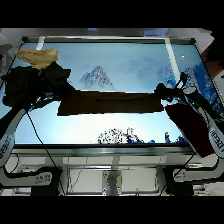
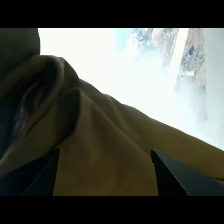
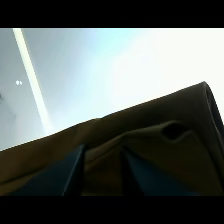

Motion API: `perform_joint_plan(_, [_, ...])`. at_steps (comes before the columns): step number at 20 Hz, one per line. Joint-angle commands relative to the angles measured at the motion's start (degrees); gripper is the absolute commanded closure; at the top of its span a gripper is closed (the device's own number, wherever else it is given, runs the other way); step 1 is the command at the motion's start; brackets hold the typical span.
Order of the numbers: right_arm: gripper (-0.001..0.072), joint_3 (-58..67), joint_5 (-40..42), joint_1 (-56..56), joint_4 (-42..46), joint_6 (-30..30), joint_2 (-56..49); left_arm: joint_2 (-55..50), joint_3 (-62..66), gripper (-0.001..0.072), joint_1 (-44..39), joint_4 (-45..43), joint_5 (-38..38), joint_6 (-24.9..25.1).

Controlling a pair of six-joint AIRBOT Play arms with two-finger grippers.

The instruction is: Fold the shirts.

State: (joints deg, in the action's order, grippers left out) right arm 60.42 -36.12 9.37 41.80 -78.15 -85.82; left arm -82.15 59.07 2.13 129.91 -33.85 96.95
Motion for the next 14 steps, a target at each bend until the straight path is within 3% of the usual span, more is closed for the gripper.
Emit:
perform_joint_plan(1, [0.0374,5.25,-7.56,3.37,1.44,1.18,0.74,-0.46,4.00,0.0053,-0.02,0.22,-2.84,0.13])
perform_joint_plan(4, [0.0346,8.85,-12.59,8.61,6.40,2.84,2.49,-0.35,9.51,0.0065,-0.61,2.03,-4.66,0.92])
perform_joint_plan(5, [0.0279,8.96,-13.55,10.45,7.10,1.68,2.32,-0.22,11.15,0.0065,-1.62,2.12,-4.22,3.41])
perform_joint_plan(9, [0.0256,8.96,-23.15,16.02,4.55,3.61,-3.10,-0.11,16.83,0.0062,-11.06,1.40,1.90,16.76])
perform_joint_plan(11, [0.0247,8.98,-26.47,16.85,0.52,8.04,-6.80,-0.13,17.66,0.0063,-15.61,-1.22,3.06,16.63])
perform_joint_plan(12, [0.0210,8.98,-26.51,16.79,-0.98,9.55,-8.57,-0.24,17.66,0.0062,-17.05,-1.55,2.32,16.55])
perform_joint_plan(14, [0.0200,8.98,-25.79,16.31,-2.08,10.80,-11.45,-0.94,17.64,0.0062,-18.58,-2.32,-1.33,14.45])
